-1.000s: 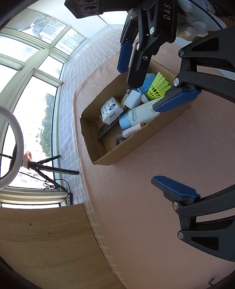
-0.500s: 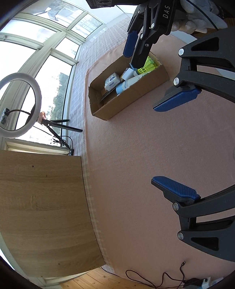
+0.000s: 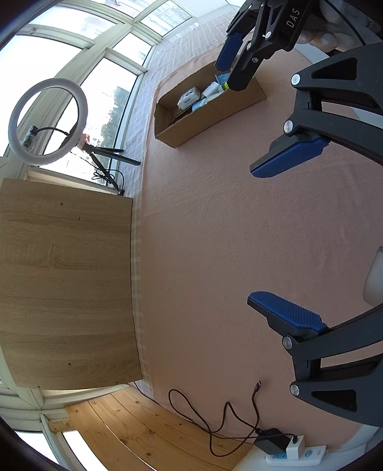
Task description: Organize objects
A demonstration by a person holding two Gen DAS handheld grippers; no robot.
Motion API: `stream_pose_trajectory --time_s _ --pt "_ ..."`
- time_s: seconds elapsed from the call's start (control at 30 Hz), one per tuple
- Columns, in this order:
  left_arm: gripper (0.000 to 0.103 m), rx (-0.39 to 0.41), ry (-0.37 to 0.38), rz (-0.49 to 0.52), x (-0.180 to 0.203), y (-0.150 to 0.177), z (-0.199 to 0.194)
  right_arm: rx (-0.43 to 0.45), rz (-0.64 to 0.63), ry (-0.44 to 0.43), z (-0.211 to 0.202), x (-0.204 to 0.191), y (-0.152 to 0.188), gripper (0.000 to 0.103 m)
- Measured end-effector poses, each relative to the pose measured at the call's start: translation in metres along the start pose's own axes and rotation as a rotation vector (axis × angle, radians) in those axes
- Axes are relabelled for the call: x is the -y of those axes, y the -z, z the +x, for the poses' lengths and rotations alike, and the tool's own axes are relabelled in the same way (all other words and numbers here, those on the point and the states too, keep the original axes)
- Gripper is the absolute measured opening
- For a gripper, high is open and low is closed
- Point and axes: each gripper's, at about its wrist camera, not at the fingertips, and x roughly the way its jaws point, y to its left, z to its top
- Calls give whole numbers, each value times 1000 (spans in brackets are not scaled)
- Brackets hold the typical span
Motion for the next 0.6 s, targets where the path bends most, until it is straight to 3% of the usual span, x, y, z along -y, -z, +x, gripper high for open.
stream_pose_trajectory --time_s 0.6 --pt "83 3 -25 -14 -17 18 -16 14 -45 30 -3 -39 12 71"
